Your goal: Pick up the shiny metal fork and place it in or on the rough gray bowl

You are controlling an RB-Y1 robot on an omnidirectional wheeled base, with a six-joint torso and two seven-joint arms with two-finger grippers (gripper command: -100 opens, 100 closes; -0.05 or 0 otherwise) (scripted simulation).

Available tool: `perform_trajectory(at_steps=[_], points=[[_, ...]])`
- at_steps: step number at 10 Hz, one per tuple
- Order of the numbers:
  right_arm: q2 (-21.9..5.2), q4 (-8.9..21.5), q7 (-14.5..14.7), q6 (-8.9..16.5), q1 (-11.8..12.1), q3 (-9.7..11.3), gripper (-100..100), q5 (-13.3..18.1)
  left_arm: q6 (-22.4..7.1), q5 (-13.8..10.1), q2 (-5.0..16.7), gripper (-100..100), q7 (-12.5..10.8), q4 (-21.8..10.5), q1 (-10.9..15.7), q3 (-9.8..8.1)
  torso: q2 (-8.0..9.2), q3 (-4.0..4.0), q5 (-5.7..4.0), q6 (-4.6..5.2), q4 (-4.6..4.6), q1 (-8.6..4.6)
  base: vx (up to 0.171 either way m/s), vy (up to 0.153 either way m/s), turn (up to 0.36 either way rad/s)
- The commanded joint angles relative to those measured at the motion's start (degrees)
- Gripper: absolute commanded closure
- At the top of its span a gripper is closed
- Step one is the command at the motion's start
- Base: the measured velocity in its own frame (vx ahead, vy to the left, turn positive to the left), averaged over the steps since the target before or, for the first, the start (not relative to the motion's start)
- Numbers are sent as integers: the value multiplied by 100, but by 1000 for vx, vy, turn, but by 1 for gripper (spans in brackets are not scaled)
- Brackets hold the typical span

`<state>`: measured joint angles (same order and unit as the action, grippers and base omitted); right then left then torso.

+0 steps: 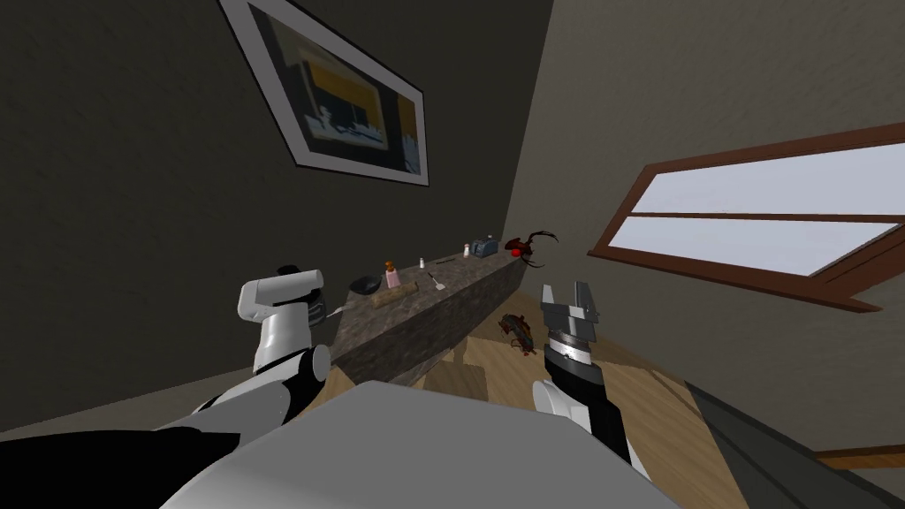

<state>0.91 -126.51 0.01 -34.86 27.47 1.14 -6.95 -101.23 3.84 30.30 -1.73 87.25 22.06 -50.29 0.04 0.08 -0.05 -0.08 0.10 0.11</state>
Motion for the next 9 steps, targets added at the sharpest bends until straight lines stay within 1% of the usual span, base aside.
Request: perform_trajectory(at_steps=[1,2,4,5,7,8,9], points=[[0,0,0,0,0,0,0,0,36,2,97,100,46,-186,63,-74,0,0,0,0,0,0,-13,39,-51],[0,0,0,0,1,0,0,0,86,20,253,100,94,-402,168,-171,-1,-2,4,-4,-3,0,-15,27,-75],[0,0,0,0,0,0,0,0,195,64,557,100,183,-803,363,-328,-5,-3,0,7,-2,-3,-13,36,-174],[0,0,0,0,0,0,0,0,195,64,557,100,183,-907,363,-328,-9,-6,-2,6,-3,-4,3,30,-64],[0,0,0,0,1,0,0,0,312,119,849,100,260,-1284,540,-432,-14,-9,-1,7,-6,-9,14,24,-147],[0,0,0,0,1,0,0,0,312,119,849,100,260,-1378,540,-432,-22,-13,-4,13,-6,-10,19,30,-70],[0,0,0,0,1,0,0,0,373,150,988,100,295,-1607,620,-466,-21,-14,-1,8,-9,-11,19,21,-98]])
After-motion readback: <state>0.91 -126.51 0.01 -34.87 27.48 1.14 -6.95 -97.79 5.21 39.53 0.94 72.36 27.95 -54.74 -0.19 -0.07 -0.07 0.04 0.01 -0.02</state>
